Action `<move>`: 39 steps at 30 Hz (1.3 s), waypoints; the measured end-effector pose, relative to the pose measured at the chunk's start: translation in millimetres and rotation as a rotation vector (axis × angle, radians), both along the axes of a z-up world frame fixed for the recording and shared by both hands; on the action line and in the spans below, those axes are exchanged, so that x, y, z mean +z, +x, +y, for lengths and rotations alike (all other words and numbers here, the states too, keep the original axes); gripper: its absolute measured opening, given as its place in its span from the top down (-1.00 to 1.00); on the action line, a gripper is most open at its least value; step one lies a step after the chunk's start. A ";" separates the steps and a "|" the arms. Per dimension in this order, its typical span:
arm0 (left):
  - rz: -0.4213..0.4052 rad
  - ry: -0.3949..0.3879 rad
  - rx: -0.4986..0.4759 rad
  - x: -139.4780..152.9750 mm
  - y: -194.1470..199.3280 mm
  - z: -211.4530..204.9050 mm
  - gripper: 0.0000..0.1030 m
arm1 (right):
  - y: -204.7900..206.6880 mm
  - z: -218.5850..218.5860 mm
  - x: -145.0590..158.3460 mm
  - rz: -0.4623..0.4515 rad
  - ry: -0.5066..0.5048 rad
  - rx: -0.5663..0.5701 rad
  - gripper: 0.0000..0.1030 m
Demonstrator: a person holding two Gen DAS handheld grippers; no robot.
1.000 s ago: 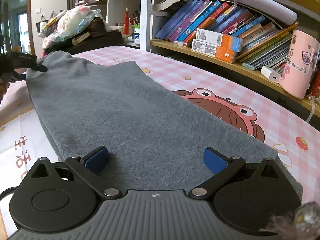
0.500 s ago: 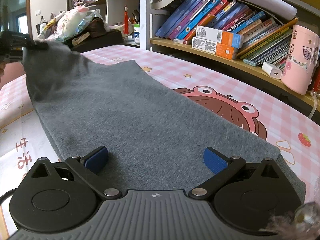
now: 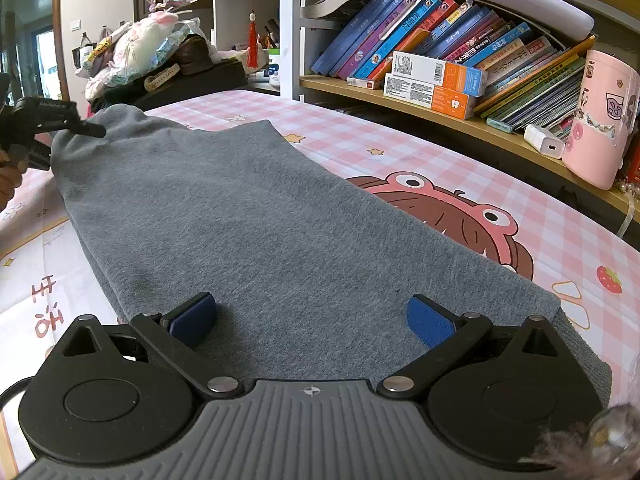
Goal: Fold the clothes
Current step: 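Lift the cuffs with the left gripper and fold them toward the waistband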
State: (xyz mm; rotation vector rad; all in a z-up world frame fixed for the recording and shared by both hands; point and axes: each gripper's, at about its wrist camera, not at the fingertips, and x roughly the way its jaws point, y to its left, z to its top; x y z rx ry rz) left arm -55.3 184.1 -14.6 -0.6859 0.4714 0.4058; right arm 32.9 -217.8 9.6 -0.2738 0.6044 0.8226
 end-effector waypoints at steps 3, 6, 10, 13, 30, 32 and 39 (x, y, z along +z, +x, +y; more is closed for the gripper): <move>0.014 0.033 -0.016 0.6 10.8 -2.3 -0.28 | 0.0 0.1 -0.1 -0.001 0.000 0.000 -1.00; 0.002 0.006 -0.003 -3.0 14.7 4.2 0.21 | 0.2 0.1 -0.3 0.002 0.000 0.000 -1.00; -0.013 -0.016 -0.009 -6.7 14.1 10.7 0.43 | 0.4 0.3 -0.4 0.005 0.000 0.000 -1.00; -0.042 -0.044 0.003 -8.0 8.8 17.8 0.62 | 0.7 0.6 -0.1 0.005 0.000 -0.001 -1.00; -0.099 0.012 0.193 -1.5 -56.8 62.4 0.68 | -6.7 31.6 21.4 0.015 0.127 0.057 -0.94; -0.100 0.017 0.184 -0.8 -57.5 62.3 0.68 | -13.0 30.6 21.1 0.003 0.116 0.073 -0.82; -0.121 0.051 0.173 3.3 -55.8 58.8 0.69 | -23.2 26.7 11.9 -0.009 0.062 0.109 -0.37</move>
